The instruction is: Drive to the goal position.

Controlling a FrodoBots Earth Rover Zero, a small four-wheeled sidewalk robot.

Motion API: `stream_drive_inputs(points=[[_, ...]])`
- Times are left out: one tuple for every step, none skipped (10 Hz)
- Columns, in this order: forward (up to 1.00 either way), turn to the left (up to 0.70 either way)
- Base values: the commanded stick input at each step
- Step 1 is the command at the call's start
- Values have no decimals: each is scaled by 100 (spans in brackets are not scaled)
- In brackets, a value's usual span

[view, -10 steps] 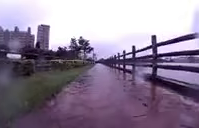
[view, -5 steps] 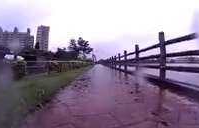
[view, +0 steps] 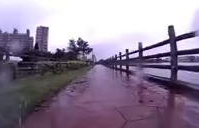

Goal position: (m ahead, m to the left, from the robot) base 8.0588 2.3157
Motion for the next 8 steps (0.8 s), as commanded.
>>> stream_drive_inputs(points=[[100, 0], [100, 0], [100, 0], [100, 0], [41, 0], [4, 0], [0, 0], [0, 0]])
